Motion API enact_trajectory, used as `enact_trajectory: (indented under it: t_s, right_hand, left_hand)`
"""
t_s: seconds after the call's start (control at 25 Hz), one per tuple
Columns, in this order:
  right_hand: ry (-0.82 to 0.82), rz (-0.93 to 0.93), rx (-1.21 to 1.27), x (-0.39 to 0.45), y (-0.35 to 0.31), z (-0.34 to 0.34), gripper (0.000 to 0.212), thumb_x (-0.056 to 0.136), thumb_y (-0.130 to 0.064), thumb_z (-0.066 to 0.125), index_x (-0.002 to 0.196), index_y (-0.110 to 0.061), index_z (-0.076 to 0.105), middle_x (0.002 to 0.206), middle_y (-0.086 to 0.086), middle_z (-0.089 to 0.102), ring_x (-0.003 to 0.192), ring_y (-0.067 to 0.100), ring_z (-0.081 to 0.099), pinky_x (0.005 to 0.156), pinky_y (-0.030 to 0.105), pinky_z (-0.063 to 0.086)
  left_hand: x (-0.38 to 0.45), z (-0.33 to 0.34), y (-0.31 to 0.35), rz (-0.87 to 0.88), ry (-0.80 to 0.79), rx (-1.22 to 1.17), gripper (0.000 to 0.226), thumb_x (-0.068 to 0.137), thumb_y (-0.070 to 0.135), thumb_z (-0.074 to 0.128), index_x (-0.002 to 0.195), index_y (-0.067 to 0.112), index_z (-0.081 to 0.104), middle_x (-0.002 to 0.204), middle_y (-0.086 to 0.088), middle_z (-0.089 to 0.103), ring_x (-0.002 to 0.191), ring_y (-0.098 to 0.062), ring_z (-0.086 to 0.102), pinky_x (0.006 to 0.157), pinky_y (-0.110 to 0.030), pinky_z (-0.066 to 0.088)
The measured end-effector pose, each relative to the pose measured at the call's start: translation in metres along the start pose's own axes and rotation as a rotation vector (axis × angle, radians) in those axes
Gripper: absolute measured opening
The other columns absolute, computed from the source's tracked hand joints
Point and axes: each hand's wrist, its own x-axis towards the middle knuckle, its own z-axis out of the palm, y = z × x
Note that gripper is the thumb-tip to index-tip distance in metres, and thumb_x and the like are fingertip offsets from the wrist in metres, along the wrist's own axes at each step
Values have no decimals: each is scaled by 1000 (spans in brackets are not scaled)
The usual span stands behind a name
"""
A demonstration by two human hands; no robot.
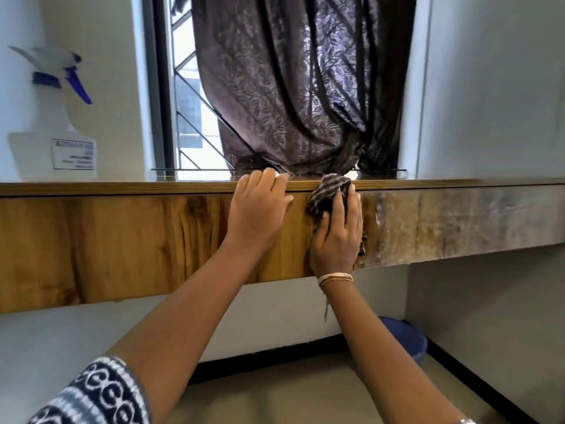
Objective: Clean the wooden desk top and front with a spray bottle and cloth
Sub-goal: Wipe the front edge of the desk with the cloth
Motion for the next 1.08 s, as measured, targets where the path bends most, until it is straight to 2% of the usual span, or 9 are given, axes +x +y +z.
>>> enact_trajectory:
  t_s: [0.16, 0.36, 0.48, 0.64, 0.76, 0.88, 1.0, 1.08]
  right_hand:
    - [37, 26, -17, -2, -3, 5, 43, 102, -16, 43, 144, -5, 44, 154, 17, 35, 146, 30, 28, 120, 41, 24]
    - [76, 38, -35, -5, -5, 8, 44, 102, -18, 41, 143, -4, 45, 154, 17, 36, 146, 30, 29, 119, 42, 27]
    - [89, 12, -54, -3, -4, 8, 44, 101, -18, 41, 142, -2, 45, 156, 18, 32, 147, 32, 26, 121, 40, 23]
    - [94, -98, -30, -1, 5, 8, 45, 100, -14, 45, 141, 2, 46, 154, 19, 35, 147, 32, 27, 120, 41, 23]
    - [109, -84, 14, 21, 45, -1, 44, 100, -14, 45, 142, 1, 45, 152, 19, 39, 145, 34, 30, 118, 47, 28]
    - [134, 68, 21, 57, 120, -24, 48, 101, -20, 37, 146, -2, 39, 154, 16, 36, 146, 33, 28, 116, 52, 30]
    - [113, 157, 23, 83, 182, -48, 50, 101, -21, 36, 149, -3, 35, 157, 13, 32, 147, 31, 24, 117, 52, 28]
    - [86, 211, -26, 87, 188, -55, 52, 102, -22, 35, 150, -3, 32, 158, 15, 28, 148, 33, 21, 118, 53, 24]
  left_hand:
    - [-1, 14, -1, -21, 122, -49, 23, 93, 28, 59, 106, 10, 65, 95, -6, 59, 86, -25, 54, 81, -36, 40]
    - [-5, 26, 2, -58, 206, -86, 23, 96, 28, 56, 107, 9, 65, 92, -7, 58, 84, -25, 52, 84, -36, 40]
    - [-6, 28, 2, -62, 210, -113, 25, 98, 26, 53, 111, 9, 65, 94, -8, 59, 86, -27, 53, 87, -39, 42]
    - [2, 19, 34, -197, 148, -62, 18, 92, 15, 56, 107, 9, 66, 99, -9, 60, 92, -28, 54, 90, -41, 42]
    - [23, 28, 80, -114, 107, -171, 17, 92, 15, 59, 103, 9, 71, 96, -7, 67, 89, -24, 61, 86, -35, 46]
    - [38, 47, 110, -108, 136, -270, 15, 90, 13, 65, 100, 7, 75, 94, -7, 74, 88, -24, 68, 85, -32, 50]
    - [41, 50, 121, -137, 127, -241, 19, 92, 11, 59, 103, 7, 74, 96, -7, 75, 89, -24, 68, 85, -31, 49]
    - [43, 45, 121, -113, 99, -203, 23, 93, 12, 54, 104, 7, 74, 97, -8, 74, 89, -26, 68, 85, -33, 49]
